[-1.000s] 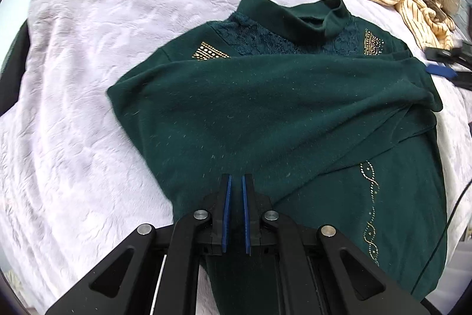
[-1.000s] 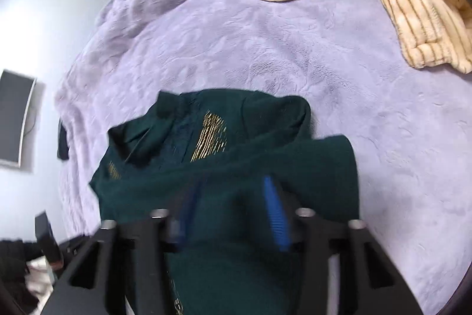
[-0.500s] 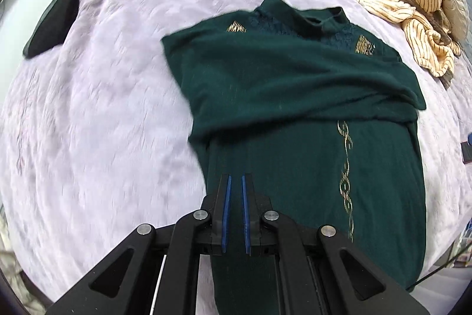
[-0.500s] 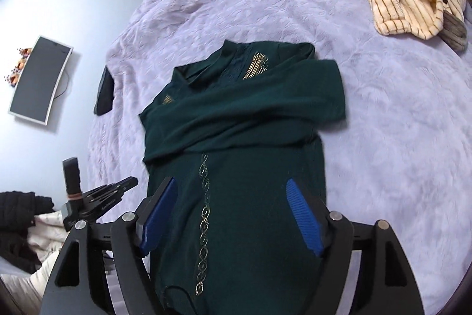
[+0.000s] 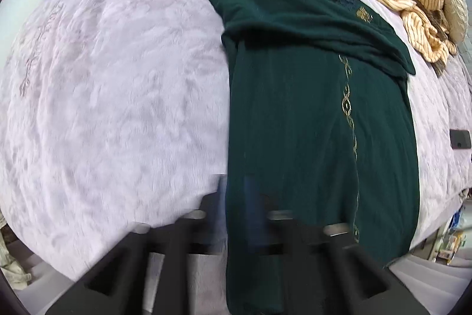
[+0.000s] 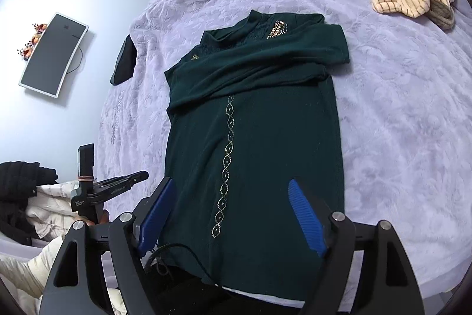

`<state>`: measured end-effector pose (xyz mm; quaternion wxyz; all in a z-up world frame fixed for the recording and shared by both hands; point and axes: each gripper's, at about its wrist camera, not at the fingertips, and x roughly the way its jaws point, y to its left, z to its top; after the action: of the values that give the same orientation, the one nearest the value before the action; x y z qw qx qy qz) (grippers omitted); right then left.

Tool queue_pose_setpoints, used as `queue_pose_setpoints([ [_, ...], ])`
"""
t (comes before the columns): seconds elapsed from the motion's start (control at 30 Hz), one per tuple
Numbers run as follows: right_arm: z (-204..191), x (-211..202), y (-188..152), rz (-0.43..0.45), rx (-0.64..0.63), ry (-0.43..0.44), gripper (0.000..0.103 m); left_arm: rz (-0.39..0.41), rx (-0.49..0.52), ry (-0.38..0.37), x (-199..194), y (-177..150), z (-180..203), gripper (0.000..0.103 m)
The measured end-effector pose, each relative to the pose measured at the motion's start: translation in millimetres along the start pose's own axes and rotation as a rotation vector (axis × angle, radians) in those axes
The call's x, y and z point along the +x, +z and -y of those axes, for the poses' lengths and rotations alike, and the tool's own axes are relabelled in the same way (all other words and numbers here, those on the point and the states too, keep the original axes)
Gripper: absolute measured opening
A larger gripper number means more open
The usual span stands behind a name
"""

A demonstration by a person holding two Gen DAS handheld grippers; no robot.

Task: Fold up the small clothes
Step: 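Move both grippers open to the hem of the green top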

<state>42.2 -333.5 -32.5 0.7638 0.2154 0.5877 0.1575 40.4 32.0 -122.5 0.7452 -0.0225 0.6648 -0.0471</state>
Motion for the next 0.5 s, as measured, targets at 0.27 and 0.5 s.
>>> queue_pose_setpoints([
  [0.27, 1, 6, -33, -0.049, 0.011, 0.013, 0.083, -0.041, 0.09, 0.043, 2, -30, 6, 0.102],
  [0.5, 52, -21, -75, -0.176, -0.039, -0.166, 0.083, -0.11, 0.117, 0.094, 12, -59, -19, 0.102],
])
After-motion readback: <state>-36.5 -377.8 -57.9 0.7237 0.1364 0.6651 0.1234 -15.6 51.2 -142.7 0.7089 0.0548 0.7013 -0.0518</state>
